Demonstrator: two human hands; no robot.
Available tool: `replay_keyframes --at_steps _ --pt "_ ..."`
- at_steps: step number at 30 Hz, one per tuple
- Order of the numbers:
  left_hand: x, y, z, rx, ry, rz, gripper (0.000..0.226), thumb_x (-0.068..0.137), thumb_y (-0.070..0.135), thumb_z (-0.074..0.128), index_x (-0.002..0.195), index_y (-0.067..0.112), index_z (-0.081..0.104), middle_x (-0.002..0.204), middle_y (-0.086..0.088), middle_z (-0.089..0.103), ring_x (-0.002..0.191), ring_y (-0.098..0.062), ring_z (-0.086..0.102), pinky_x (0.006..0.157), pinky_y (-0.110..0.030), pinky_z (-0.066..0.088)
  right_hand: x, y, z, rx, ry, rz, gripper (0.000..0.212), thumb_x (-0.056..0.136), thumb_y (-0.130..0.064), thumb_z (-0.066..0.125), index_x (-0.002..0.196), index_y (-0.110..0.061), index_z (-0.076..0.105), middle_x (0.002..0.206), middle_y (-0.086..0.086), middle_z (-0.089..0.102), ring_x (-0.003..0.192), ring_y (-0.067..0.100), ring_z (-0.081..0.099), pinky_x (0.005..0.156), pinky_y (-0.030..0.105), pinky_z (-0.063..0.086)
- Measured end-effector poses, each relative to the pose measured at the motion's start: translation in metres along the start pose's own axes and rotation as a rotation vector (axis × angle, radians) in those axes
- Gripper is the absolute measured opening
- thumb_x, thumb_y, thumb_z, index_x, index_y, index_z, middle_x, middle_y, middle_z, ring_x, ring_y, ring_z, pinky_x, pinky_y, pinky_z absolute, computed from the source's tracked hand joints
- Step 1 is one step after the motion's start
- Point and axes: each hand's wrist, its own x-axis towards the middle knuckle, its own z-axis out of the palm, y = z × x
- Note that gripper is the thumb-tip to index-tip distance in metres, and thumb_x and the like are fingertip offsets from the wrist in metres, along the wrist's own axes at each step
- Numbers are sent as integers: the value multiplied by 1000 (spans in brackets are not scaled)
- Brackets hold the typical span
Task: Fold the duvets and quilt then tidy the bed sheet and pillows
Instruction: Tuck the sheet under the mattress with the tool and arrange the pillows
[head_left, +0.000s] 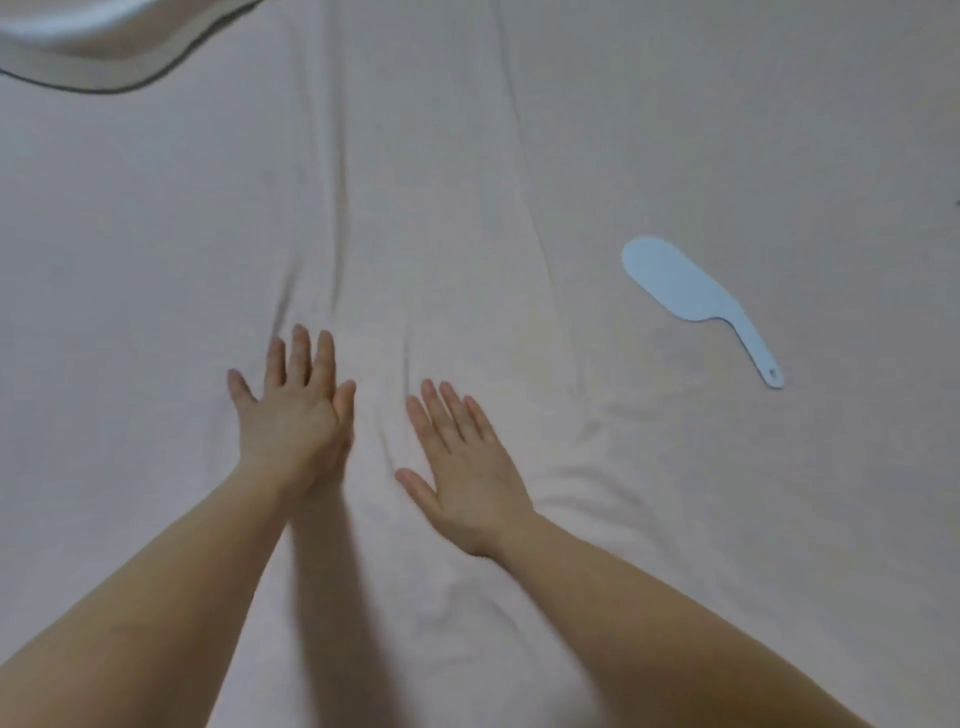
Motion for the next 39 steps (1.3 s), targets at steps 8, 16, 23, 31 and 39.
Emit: replay_keyframes --at_steps 8,16,23,31,39 --pt "-103 71 21 -73 40 439 77 87 54 2 154 17 16 161 -8 10 148 -31 4 118 -51 6 -94 35 -24 -108 80 685 64 99 -45 20 152 -10 16 159 14 10 148 25 6 120 40 0" --pt "-197 -35 85 50 61 386 65 95 49 17 153 19 20 160 -3 13 147 -26 14 116 -48 9 -190 -118 50 -19 72 152 72 95 -52 30 151 -6 22 158 15 15 148 27 5 119 42 8" --pt "-250 -77 51 21 26 198 64 100 46 21 154 17 5 162 -8 -2 148 -30 -4 118 -51 2 -200 -135 26 -30 66 368 66 97 -48 18 152 -10 16 160 10 7 148 21 5 119 34 -5" --pt "-266 -154 86 47 16 389 75 87 56 -5 154 23 1 162 -1 -5 149 -24 -5 117 -49 -3 -203 -249 72 17 90 535 72 97 -50 14 152 -6 2 159 15 -5 148 26 -7 120 42 -2" --pt "-276 -397 74 46 -124 18 63 100 49 14 153 26 -9 161 2 -14 148 -28 -10 116 -57 -1 -143 -438 114 17 -164 -71 73 97 -52 21 153 -7 6 160 9 -3 148 21 -7 119 38 -2"
